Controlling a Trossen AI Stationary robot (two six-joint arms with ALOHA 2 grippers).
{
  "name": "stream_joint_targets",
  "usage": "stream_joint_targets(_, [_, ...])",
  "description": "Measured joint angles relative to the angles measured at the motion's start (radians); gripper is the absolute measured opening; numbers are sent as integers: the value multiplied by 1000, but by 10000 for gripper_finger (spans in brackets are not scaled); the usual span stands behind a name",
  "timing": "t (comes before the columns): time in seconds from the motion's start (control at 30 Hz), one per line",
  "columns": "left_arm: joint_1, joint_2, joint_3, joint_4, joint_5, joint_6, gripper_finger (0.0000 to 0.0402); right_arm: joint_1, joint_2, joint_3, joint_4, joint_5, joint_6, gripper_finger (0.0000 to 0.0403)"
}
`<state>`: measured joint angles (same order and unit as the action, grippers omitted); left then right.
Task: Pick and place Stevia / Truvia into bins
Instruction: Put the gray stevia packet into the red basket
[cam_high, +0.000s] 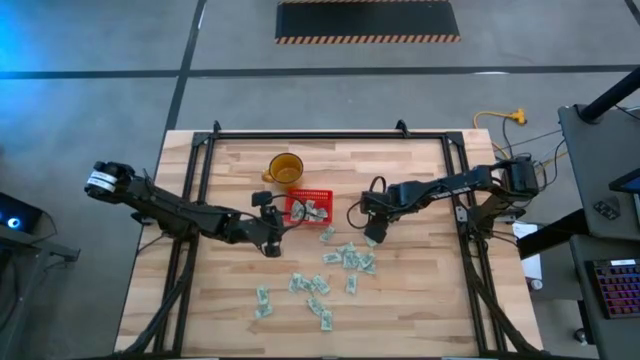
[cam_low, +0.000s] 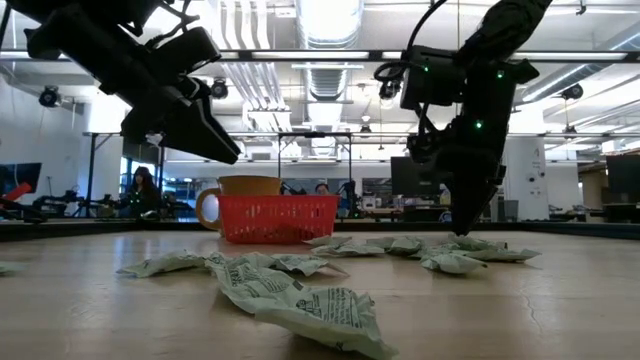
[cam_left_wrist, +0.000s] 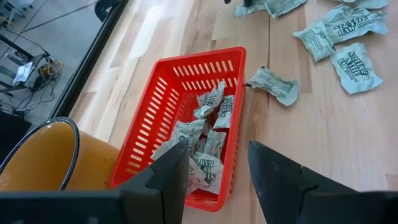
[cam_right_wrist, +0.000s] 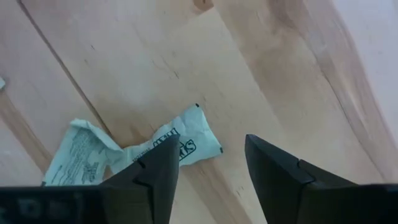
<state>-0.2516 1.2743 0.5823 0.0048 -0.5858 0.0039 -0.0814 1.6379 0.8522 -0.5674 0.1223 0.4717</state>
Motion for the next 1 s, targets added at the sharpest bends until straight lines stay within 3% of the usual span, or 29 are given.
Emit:
stream_joint_targets(0.37, [1, 0, 0, 0, 0, 0, 148, -4, -2, -44, 47, -42, -9, 128])
stream_joint_targets(0.7, [1, 0, 0, -1, 0, 0, 148, -4, -2, -30, 29, -57, -171, 18])
stream_joint_targets(1.0, [1, 0, -1, -25, 0, 1, 148, -5, -5, 6, 29, 149, -297, 14])
